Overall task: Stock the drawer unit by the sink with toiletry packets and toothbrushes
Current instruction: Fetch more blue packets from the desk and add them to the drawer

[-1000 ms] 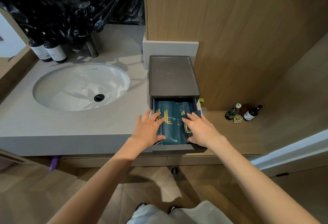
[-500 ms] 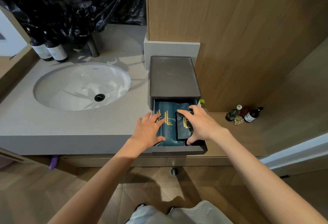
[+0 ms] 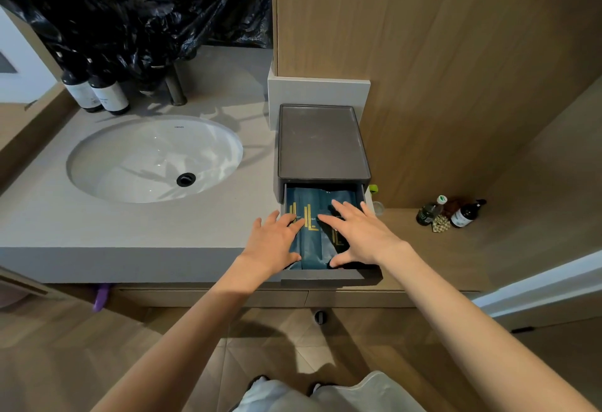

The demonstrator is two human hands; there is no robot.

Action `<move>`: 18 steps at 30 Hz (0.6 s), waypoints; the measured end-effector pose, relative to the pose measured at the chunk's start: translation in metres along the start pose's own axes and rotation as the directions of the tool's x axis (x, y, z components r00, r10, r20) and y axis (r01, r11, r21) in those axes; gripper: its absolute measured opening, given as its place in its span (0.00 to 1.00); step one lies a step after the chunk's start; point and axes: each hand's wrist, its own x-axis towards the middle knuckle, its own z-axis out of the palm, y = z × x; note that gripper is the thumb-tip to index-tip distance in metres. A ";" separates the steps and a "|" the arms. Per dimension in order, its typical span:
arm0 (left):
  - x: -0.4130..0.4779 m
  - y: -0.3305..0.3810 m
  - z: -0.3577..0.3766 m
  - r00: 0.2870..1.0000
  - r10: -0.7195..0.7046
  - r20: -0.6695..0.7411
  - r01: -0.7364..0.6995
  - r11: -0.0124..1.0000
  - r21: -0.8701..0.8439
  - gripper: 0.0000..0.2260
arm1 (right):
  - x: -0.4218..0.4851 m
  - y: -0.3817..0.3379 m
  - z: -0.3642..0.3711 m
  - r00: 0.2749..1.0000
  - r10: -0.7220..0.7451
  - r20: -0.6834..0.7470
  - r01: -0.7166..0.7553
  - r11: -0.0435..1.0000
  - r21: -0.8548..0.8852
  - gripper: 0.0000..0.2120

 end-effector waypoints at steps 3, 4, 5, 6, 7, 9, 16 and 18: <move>-0.001 0.000 -0.003 1.000 0.009 -0.001 -0.009 0.999 0.034 0.35 | 0.004 -0.003 0.005 0.999 -0.031 0.035 0.032 0.999 -0.031 0.48; -0.001 0.000 -0.004 1.000 0.008 0.005 -0.008 0.999 0.036 0.35 | 0.004 -0.003 0.008 0.998 -0.019 0.064 0.024 0.997 -0.074 0.47; -0.001 0.000 -0.004 1.000 0.005 0.011 -0.006 0.999 0.034 0.35 | 0.004 -0.002 0.010 0.996 -0.007 0.084 0.016 0.994 -0.107 0.47; -0.001 0.001 -0.005 1.000 0.002 0.015 -0.003 0.999 0.033 0.34 | 0.004 -0.001 0.011 0.996 0.000 0.091 0.011 0.992 -0.122 0.47; 0.000 0.001 -0.005 1.000 0.000 0.018 -0.001 0.999 0.032 0.34 | 0.004 0.001 0.012 0.996 -0.001 0.089 0.012 0.992 -0.125 0.47; 0.001 0.001 -0.005 1.000 -0.001 0.022 0.000 1.000 0.031 0.34 | 0.004 0.004 0.012 0.996 -0.015 0.087 0.027 0.990 -0.141 0.46; 0.002 0.002 -0.009 1.000 -0.005 0.028 0.004 0.999 0.035 0.32 | -0.005 0.008 0.011 0.998 -0.025 0.049 0.030 0.994 -0.104 0.37; -0.002 0.003 -0.009 1.000 -0.012 0.011 0.011 1.000 0.012 0.31 | -0.012 0.008 0.008 0.999 -0.035 -0.028 0.032 0.994 -0.102 0.30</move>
